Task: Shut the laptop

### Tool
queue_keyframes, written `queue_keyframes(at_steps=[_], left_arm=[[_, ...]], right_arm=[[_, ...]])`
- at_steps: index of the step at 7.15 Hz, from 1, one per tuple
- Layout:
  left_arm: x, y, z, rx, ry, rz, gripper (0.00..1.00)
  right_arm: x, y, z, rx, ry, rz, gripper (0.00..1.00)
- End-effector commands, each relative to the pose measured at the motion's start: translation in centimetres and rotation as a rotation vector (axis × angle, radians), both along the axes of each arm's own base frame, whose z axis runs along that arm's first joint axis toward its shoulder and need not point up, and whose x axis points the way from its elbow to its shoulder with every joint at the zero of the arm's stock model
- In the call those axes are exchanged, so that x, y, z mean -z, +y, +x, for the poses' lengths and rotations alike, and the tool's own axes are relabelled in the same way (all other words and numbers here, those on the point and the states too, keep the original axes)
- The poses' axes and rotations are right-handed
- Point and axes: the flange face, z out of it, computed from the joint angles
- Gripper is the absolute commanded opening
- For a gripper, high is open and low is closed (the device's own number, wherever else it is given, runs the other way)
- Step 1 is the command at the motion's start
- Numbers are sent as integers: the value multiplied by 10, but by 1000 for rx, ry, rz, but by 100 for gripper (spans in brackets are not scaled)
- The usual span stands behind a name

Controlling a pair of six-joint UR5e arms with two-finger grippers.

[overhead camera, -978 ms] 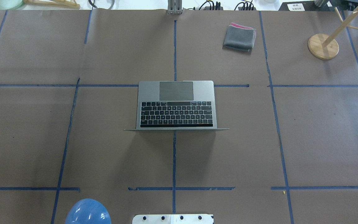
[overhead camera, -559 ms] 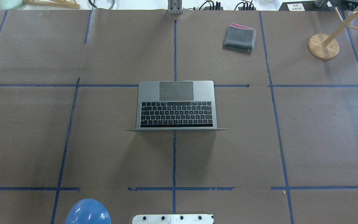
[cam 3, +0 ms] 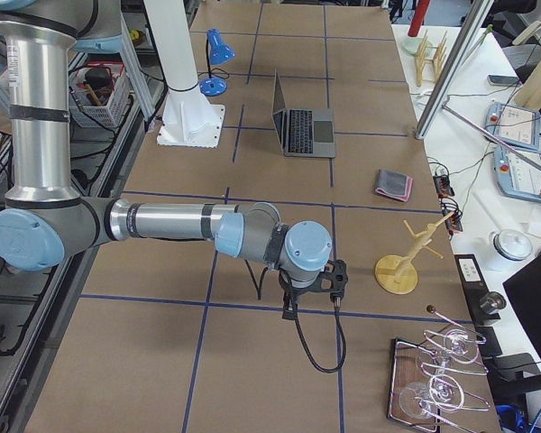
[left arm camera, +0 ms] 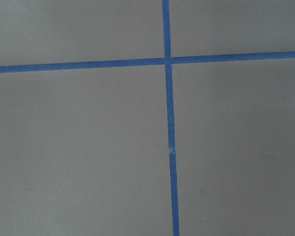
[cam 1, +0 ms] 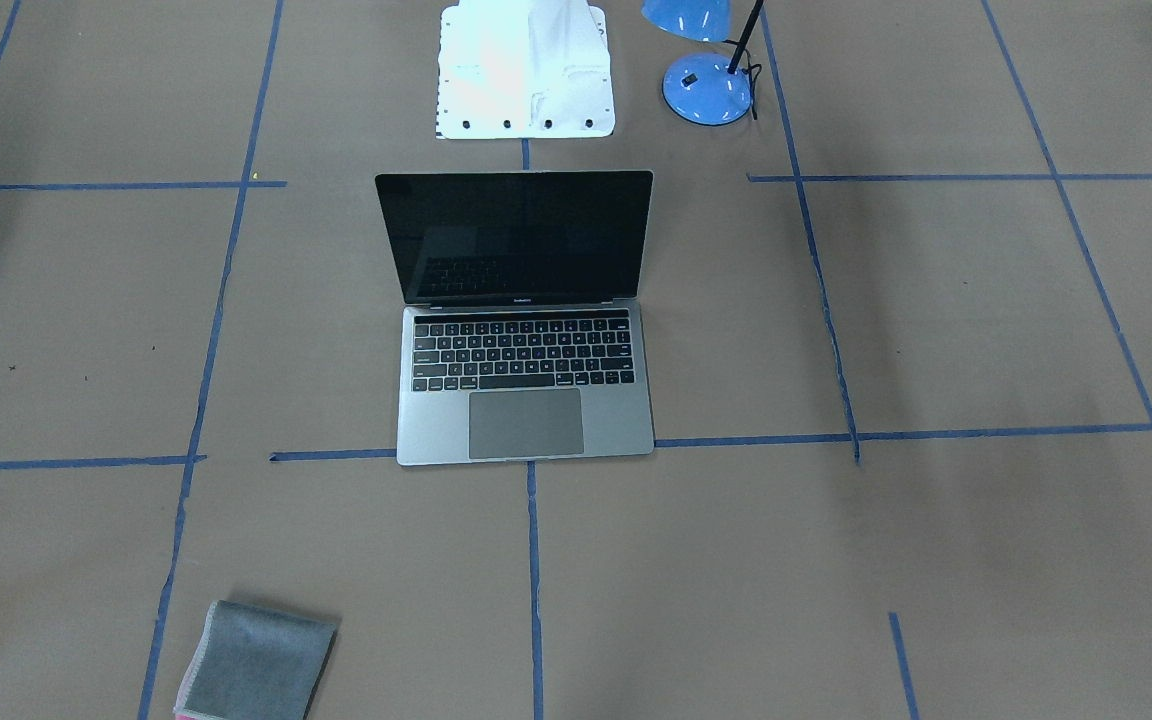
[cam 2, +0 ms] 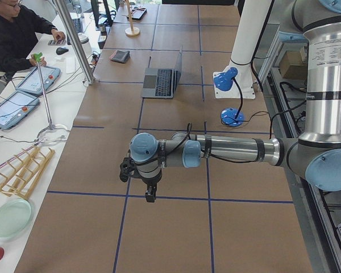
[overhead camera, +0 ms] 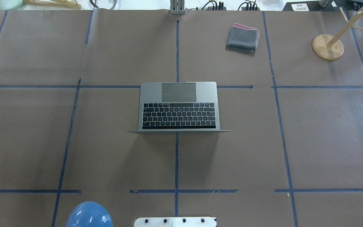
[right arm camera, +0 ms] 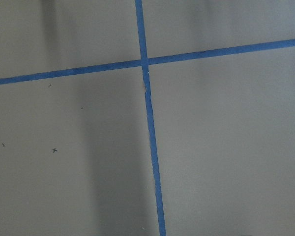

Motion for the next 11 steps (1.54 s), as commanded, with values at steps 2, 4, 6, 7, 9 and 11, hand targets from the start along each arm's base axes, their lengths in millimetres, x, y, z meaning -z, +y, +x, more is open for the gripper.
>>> queue_keyframes(at_steps=[2,4,6,7,9,11], left_arm=[[8,-4,0,6,0,11,100],[14,-6,0,6,0,20,100],[74,-4,1,63,5,30,100],[133,3,3,116,11,21,100],[254,31,48,147,123,-13,100],[377,51,153,146,216,-92,100]], right_arm=[[12,-12,0,3,4,24,100],[47,-27,2,-4,3,93,100],[51,-22,-2,0,-16,102,100],[70,-24,-10,-14,-49,116,100],[126,-39,-69,-21,-50,77,100],[201,-24,-138,-7,-62,62,99]])
